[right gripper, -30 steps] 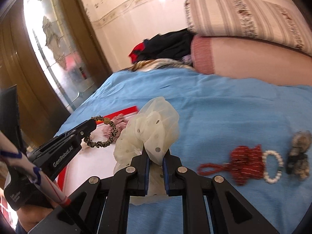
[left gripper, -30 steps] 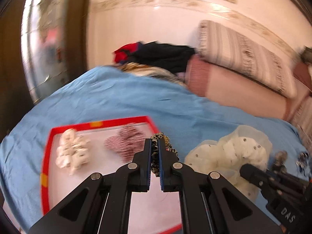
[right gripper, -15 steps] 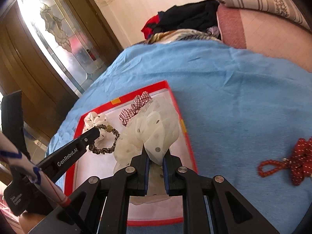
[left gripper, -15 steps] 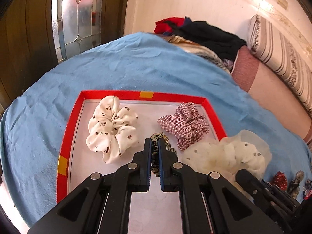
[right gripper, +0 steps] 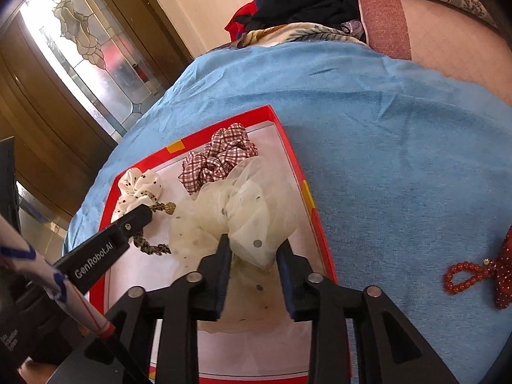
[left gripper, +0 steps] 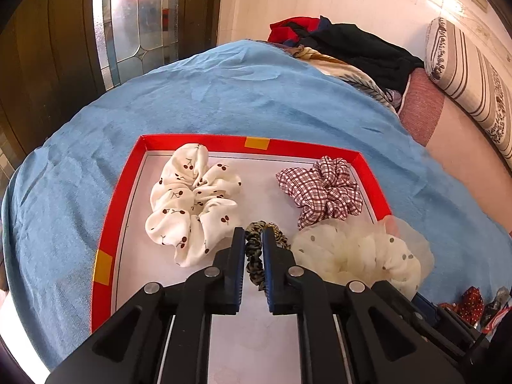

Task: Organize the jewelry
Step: 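Carry the bracelet and cream scrunchie over the red-rimmed box, then open both tools to release the bracelet and scrunchie into the box, then move both tools back toward the red bead bracelet and red polka-dot scrunchie, then grasp the red bead bracelet with the left tool while the right tool grasps the red polka-dot scrunchie, then lift both held items and carry them toward the red-rimmed box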

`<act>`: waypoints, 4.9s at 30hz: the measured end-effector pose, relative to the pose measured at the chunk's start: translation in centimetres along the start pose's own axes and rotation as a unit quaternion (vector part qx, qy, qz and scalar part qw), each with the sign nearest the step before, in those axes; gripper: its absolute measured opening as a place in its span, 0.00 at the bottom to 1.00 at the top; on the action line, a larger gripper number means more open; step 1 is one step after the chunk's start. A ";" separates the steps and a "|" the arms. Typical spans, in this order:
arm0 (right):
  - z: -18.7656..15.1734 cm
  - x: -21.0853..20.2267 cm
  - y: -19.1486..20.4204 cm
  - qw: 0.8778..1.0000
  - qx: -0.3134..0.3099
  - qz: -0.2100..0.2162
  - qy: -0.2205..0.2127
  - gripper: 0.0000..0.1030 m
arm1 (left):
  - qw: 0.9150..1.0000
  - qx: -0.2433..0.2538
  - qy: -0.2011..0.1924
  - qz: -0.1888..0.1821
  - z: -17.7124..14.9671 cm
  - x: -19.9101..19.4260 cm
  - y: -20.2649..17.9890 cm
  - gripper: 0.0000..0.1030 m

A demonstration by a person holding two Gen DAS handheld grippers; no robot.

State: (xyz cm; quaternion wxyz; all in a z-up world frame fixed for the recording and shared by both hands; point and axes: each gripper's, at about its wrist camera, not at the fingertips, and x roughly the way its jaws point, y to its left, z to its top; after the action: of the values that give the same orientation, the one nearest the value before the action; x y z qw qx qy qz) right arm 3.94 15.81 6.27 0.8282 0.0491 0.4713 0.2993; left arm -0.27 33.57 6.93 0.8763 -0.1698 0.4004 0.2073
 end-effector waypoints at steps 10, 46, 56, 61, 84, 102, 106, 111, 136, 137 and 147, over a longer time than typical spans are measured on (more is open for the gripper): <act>-0.2 -3.1 -0.3 1.000 -0.011 0.009 -0.021 0.41 | 0.999 -0.015 -0.030 -0.005 0.5 -1.4 0.2 0.22; -7.3 -16.0 -27.2 0.978 0.185 -0.068 -0.068 0.27 | 0.948 0.227 0.066 -0.212 -8.9 0.3 -24.5 0.22; -7.5 -14.3 -28.4 0.975 0.195 -0.097 -0.047 0.27 | 0.946 0.265 0.061 -0.178 -10.4 1.1 -25.3 0.38; -7.0 -15.2 -26.7 0.980 0.169 -0.071 -0.074 0.29 | 0.947 0.265 0.068 -0.167 -10.5 2.0 -24.9 0.38; -5.3 -16.0 -21.2 0.985 0.067 -0.079 -0.141 0.11 | 0.945 0.262 0.041 -0.190 -9.8 0.7 -24.0 0.07; -5.5 -18.8 -20.6 0.980 0.070 -0.068 -0.175 0.11 | 0.942 0.222 -0.011 -0.251 -7.3 -5.2 -20.6 0.07; -5.8 -18.8 -19.9 0.980 0.059 -0.071 -0.177 0.11 | 0.939 0.221 -0.023 -0.261 -7.1 -6.4 -20.3 0.07; -6.0 -18.8 -19.1 0.980 0.046 -0.073 -0.177 0.11 | 0.938 0.222 -0.040 -0.264 -6.9 -7.5 -19.9 0.07; -7.6 -17.7 -12.7 0.981 -0.003 -0.100 -0.165 0.11 | 0.951 0.179 -0.084 -0.236 -6.1 -10.9 -12.9 0.07; -7.8 -17.7 -12.1 0.981 -0.007 -0.102 -0.165 0.11 | 0.952 0.174 -0.088 -0.235 -6.0 -11.2 -12.3 0.07; -8.6 -17.1 -7.3 0.984 -0.028 -0.076 -0.158 0.11 | 0.964 0.133 -0.105 -0.205 -5.9 -13.0 -6.2 0.07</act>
State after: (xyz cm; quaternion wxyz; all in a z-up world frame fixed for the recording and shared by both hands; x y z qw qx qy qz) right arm -6.17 -1.15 11.75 0.9135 0.0369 0.3286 0.2371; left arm -8.58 22.55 14.14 0.9518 -0.1071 0.2871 -0.0153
